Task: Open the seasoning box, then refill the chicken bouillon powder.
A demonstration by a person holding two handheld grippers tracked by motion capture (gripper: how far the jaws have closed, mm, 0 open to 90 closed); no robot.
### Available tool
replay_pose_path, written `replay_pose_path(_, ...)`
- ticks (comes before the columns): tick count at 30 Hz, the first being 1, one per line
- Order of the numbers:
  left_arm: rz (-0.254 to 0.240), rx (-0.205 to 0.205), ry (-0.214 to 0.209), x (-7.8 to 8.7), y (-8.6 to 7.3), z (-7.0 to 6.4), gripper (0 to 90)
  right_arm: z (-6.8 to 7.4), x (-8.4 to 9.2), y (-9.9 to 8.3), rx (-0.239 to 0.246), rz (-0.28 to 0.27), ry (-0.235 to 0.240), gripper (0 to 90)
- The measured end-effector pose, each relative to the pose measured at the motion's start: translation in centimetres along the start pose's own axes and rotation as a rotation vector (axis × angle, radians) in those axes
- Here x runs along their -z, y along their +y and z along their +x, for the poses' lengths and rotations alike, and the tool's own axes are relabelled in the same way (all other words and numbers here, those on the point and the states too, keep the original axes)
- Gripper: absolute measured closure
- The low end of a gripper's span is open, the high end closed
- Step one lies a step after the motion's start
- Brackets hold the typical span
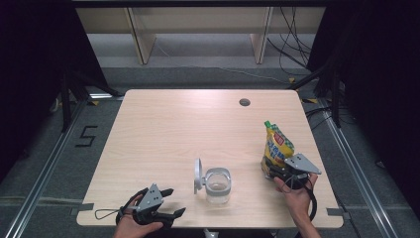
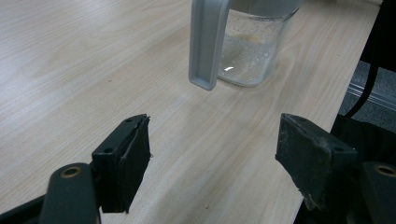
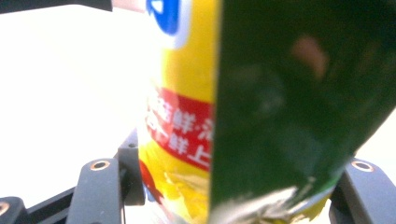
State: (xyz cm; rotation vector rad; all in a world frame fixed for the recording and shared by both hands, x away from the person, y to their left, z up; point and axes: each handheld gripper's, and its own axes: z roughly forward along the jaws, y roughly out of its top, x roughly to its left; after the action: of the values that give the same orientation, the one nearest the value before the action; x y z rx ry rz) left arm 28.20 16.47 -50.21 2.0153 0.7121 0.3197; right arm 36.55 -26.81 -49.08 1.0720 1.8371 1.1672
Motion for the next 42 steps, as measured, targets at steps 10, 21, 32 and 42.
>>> replay_pose_path(10,0.007,0.005,0.011,0.2,0.1,0.1,25.5,1.4,1.5,1.5,0.217,-0.029,-0.038,37.8)
replay_pose_path(21,0.016,0.007,0.006,0.2,0.1,0.3,25.6,3.0,4.8,2.4,0.357,-0.064,-0.034,37.9)
replay_pose_path(32,-0.007,0.012,0.014,0.1,0.0,0.3,25.5,5.0,7.7,2.6,0.573,-0.073,-0.037,37.9)
replay_pose_path(42,-0.004,0.017,0.013,0.2,0.1,0.5,25.6,7.0,8.7,2.4,0.768,-0.050,-0.051,37.9)
